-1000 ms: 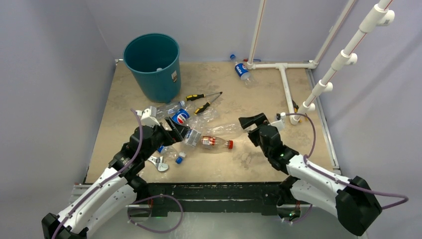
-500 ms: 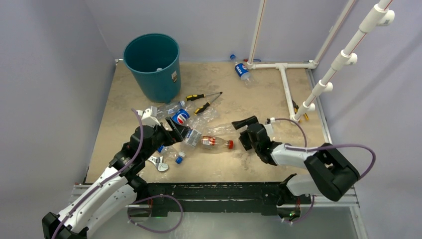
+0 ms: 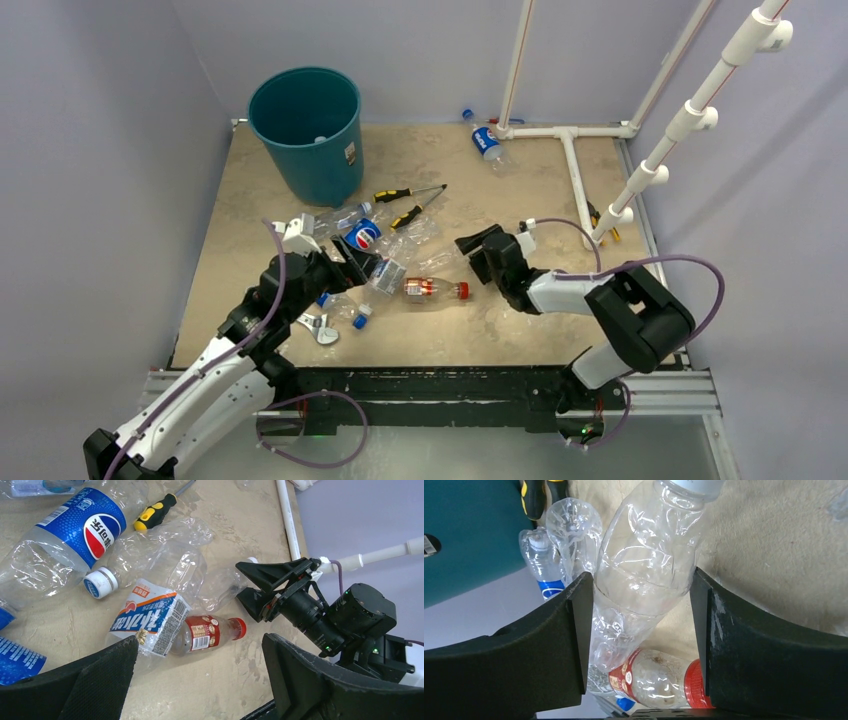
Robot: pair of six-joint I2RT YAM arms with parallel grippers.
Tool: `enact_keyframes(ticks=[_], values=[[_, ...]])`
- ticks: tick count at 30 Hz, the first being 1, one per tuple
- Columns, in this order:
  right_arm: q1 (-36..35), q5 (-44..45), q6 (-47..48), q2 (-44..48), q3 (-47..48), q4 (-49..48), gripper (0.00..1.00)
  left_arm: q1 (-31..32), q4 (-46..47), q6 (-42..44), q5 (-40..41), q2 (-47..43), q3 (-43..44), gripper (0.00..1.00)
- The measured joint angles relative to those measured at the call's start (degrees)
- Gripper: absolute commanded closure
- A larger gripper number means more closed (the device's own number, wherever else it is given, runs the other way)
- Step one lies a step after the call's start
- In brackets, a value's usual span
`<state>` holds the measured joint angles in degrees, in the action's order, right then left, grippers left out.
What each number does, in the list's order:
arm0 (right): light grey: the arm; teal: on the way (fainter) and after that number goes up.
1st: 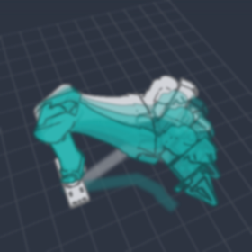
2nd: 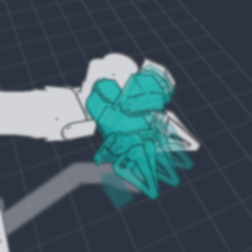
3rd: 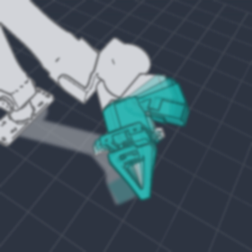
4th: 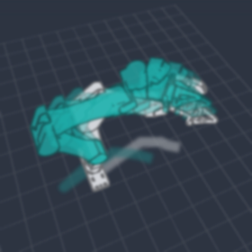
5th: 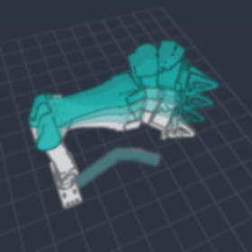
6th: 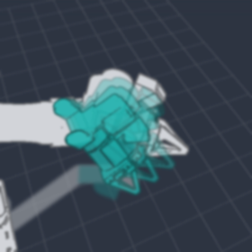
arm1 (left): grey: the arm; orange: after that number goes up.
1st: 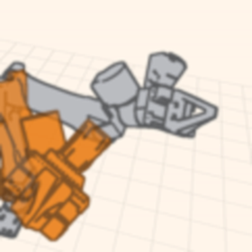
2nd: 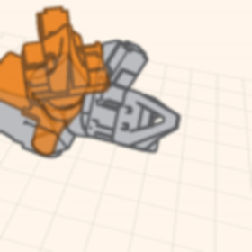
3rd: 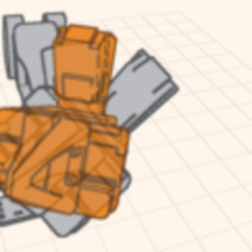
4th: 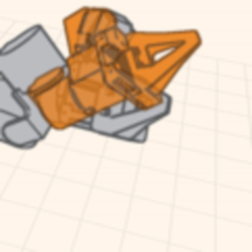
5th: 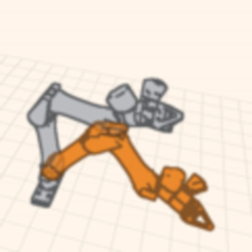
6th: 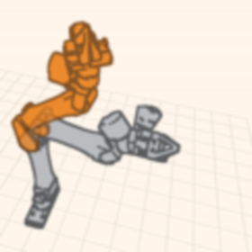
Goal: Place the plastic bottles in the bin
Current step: Pick up the plastic bottle at the center of the board.
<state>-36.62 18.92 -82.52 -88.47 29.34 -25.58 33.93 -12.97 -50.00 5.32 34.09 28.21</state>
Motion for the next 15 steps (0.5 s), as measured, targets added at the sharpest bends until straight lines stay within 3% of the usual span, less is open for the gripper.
enact_keyframes(ticks=[5,10,15], values=[[0.0,2.8,8.5,7.6,0.0,3.3,0.45,0.0,0.0,0.1,0.1,-0.7,0.0,0.07],[0.0,3.9,21.3,22.6,0.0,4.1,0.46,0.0,-2.5,1.4,1.4,0.1,2.2,0.06],[0.2,-2.9,35.6,36.3,0.0,3.2,0.46,0.0,-1.6,4.5,2.8,1.2,7.6,0.03]])
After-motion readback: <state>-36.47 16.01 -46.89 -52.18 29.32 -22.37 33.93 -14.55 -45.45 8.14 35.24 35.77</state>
